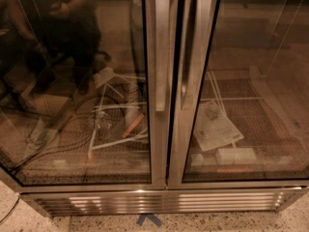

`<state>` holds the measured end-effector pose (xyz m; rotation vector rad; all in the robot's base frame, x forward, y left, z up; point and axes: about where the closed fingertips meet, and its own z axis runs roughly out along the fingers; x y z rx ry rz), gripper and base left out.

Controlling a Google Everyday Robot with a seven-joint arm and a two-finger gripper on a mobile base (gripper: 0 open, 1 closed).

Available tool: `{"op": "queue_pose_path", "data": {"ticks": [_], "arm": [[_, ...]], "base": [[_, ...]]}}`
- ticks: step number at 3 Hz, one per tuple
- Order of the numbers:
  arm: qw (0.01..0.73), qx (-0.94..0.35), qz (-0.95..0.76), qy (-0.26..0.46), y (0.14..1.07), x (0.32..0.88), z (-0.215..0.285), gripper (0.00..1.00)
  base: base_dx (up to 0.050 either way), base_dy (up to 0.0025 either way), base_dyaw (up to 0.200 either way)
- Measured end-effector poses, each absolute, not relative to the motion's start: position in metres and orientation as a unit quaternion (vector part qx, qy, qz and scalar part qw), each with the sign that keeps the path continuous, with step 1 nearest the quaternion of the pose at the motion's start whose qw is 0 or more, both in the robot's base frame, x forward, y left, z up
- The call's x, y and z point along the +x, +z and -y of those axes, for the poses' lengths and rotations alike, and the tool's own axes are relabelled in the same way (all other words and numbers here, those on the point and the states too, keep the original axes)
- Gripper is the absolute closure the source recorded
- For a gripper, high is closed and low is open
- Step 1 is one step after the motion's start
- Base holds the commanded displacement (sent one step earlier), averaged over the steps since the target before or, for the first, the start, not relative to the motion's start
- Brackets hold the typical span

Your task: Open top drawer

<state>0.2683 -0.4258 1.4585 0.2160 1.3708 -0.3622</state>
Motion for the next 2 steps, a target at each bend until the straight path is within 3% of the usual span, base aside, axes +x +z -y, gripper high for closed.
{"op": "queue_pose_path", "data": {"ticks": [1,2], "arm": [[0.728,0.115,-0.673,-0.062,1.439,0.269,0.407,0.00],[0.701,0.116,-0.703,-0.024,1.420,0.272,0.393,0.00]], "base": [[0.000,0.00000,0.000],[0.000,0.00000,0.000]]}}
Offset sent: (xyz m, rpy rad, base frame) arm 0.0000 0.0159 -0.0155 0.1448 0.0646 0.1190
